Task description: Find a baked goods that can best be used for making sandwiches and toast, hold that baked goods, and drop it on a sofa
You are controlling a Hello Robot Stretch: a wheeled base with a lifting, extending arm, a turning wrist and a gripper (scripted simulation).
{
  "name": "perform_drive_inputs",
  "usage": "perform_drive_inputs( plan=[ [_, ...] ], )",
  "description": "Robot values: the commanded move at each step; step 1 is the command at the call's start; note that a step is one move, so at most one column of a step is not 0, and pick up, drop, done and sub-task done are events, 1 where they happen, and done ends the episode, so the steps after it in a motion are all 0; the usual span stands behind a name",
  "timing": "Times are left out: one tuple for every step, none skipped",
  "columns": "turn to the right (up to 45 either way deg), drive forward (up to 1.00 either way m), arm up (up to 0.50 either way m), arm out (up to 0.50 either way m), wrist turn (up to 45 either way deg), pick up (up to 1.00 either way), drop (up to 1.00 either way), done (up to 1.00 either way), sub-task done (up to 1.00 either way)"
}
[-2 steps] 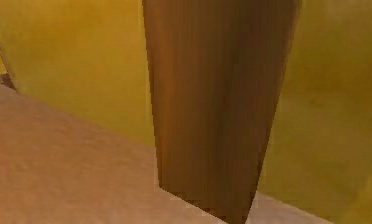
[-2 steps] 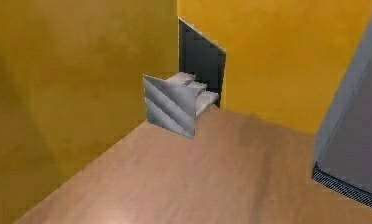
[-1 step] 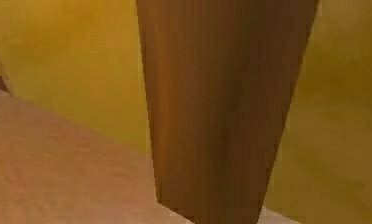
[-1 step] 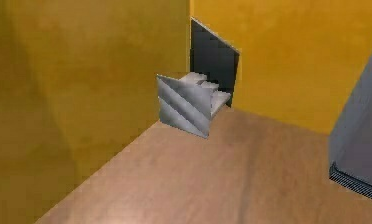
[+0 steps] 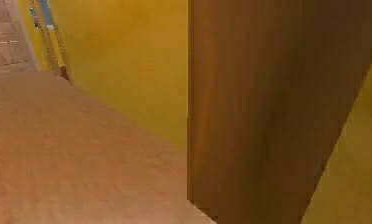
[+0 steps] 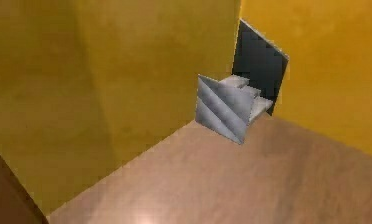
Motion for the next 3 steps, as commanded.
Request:
perform_drive_inputs(
  plan=[
    [0.0, 0.35, 0.0, 0.0, 0.0, 0.0, 0.0, 0.0, 0.0],
    [-45.0, 0.0, 0.0, 0.0, 0.0, 0.0, 0.0, 0.0, 0.0],
    [0.0, 1.0, 0.0, 0.0, 0.0, 0.0, 0.0, 0.0, 0.0]
  ],
)
